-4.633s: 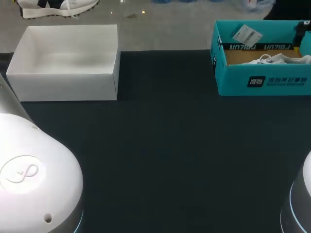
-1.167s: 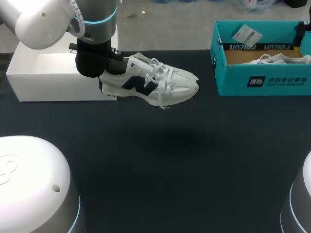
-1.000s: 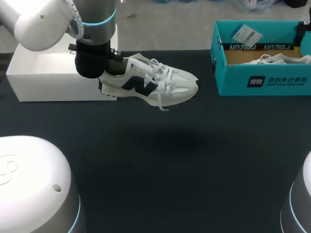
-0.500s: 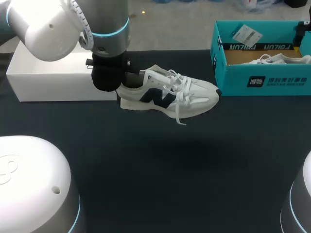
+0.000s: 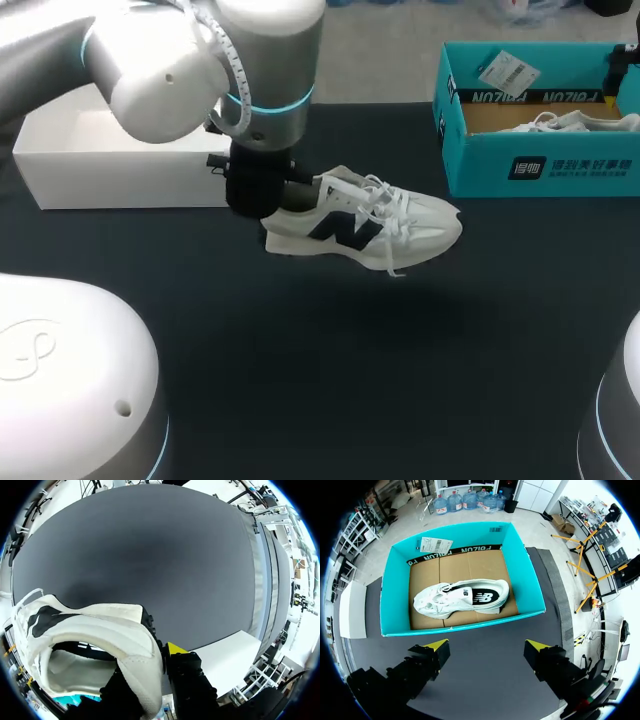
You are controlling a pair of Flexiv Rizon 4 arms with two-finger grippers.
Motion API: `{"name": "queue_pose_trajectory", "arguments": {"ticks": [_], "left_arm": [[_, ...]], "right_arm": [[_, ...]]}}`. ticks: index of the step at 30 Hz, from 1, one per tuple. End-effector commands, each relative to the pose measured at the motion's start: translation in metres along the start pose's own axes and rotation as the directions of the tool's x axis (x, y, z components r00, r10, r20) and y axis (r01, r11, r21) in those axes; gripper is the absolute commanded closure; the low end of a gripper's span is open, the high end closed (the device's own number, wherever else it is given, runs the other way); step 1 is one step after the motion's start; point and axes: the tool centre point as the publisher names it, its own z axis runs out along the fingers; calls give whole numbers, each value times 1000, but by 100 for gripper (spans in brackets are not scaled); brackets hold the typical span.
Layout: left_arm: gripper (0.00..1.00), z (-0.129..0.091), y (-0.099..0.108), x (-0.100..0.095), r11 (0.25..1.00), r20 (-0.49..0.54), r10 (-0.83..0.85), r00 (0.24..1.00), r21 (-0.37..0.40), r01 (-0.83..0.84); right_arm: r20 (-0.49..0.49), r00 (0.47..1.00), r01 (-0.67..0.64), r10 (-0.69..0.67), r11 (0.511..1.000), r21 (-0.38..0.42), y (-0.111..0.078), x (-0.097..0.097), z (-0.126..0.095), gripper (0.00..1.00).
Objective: Take the shoe out of the shoebox, open the shoe tongue, remove and reinsert the insole, then place the shoe into the shoebox
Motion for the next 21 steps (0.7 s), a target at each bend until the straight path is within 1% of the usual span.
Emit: {"name": "queue_pose_trajectory", "arguments": {"ticks": [1, 5, 7, 8, 10, 11, 13, 14, 17, 21], "left_arm": [[100, 24, -5, -9, 1000, 3, -7, 1000, 10, 7], [100, 44, -15, -13, 999, -10, -35, 999, 32, 35], [100, 53, -21, -16, 998, -21, -57, 998, 31, 57], [100, 58, -24, -17, 997, -28, -57, 998, 50, 58], [100, 68, -29, -20, 996, -36, -61, 998, 56, 63], [100, 73, -31, -21, 995, -39, -62, 997, 77, 65], [100, 82, -35, -23, 995, -50, -69, 996, 72, 72], [100, 87, -37, -23, 993, -54, -69, 996, 87, 73], [100, 99, -42, -24, 994, -30, -82, 996, 74, 84], [100, 115, -47, -25, 992, -28, -88, 996, 86, 90]], "right_arm": [[1, 1000, -1, 1, 1000, -2, -1, 0, 0, 0], [1, 1000, -1, 1, 1000, -2, -1, 0, 0, 0], [1, 1000, -1, 1, 1000, -2, -1, 0, 0, 0], [1, 1000, -1, 1, 1000, -2, -1, 0, 0, 0], [1, 1000, -1, 1, 1000, -2, -1, 0, 0, 0], [1, 1000, -1, 1, 1000, -2, -1, 0, 0, 0], [1, 1000, -1, 1, 1000, -2, -1, 0, 0, 0], [1, 1000, -1, 1, 1000, -2, -1, 0, 0, 0], [1, 1000, -1, 1, 1000, -2, -1, 0, 0, 0], [1, 1000, -1, 1, 1000, -2, -1, 0, 0, 0]]}}
